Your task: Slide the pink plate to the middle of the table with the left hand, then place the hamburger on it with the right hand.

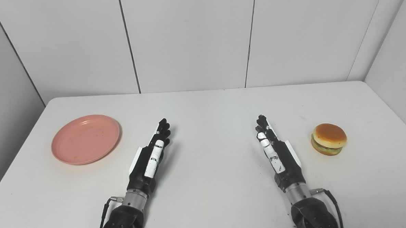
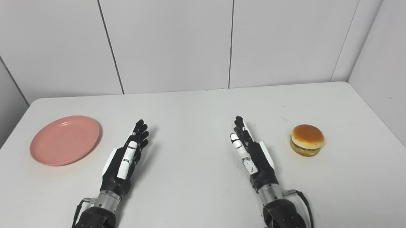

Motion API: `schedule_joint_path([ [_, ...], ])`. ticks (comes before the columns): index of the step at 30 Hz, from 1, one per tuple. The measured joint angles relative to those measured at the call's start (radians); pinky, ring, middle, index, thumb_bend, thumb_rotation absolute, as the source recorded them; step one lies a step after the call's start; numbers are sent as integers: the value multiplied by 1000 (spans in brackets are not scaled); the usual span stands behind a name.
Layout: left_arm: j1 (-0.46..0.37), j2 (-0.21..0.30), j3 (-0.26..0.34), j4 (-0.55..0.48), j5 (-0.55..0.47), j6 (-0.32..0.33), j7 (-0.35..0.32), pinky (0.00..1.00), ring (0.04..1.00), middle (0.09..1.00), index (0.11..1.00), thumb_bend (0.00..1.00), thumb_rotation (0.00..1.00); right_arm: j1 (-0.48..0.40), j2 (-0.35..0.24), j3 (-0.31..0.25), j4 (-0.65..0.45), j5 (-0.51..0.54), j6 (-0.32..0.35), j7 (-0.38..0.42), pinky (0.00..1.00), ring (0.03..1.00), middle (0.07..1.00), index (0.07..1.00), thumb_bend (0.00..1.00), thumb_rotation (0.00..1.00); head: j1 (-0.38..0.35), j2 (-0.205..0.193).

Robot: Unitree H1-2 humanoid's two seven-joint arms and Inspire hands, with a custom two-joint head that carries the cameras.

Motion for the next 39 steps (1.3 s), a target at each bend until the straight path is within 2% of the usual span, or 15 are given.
schedule_joint_path([
  [11,2,0,-3,-5,0,8,0,1000,1000,1000,1000,328,1000,0,0,0,0,-1,2,0,1000,1000,1000,1000,534,890,0,3],
  [15,2,1,-4,-6,0,12,0,1000,1000,1000,1000,320,1000,0,0,0,0,-4,2,-1,996,1000,1000,1000,498,893,0,3],
  [25,4,0,-4,-11,0,14,1,1000,1000,1000,1000,317,1000,0,0,0,-1,1,2,0,1000,1000,1000,1000,488,878,5,6],
  [29,4,-2,-8,-11,18,15,5,1000,1000,1000,1000,303,1000,0,-2,-1,-1,15,2,7,1000,1000,1000,1000,453,875,57,2],
  [32,4,-9,-11,-10,25,15,13,1000,1000,1000,1000,319,1000,4,-9,-8,-3,35,2,20,1000,1000,1000,1000,457,898,152,-6],
  [34,5,-9,-21,-11,35,15,13,1000,1000,1000,1000,341,1000,5,-21,-8,-4,34,2,23,1000,1000,1000,1000,474,913,158,-8],
  [36,6,-12,-27,-10,43,16,16,1000,1000,1000,1000,343,1000,6,-34,-11,-3,32,2,23,1000,1000,1000,1000,478,917,211,-15],
  [39,5,-28,-26,-1,46,15,29,1000,1000,1000,1000,329,1000,2,-46,-32,12,54,0,30,1000,1000,1000,1000,462,913,235,-20],
])
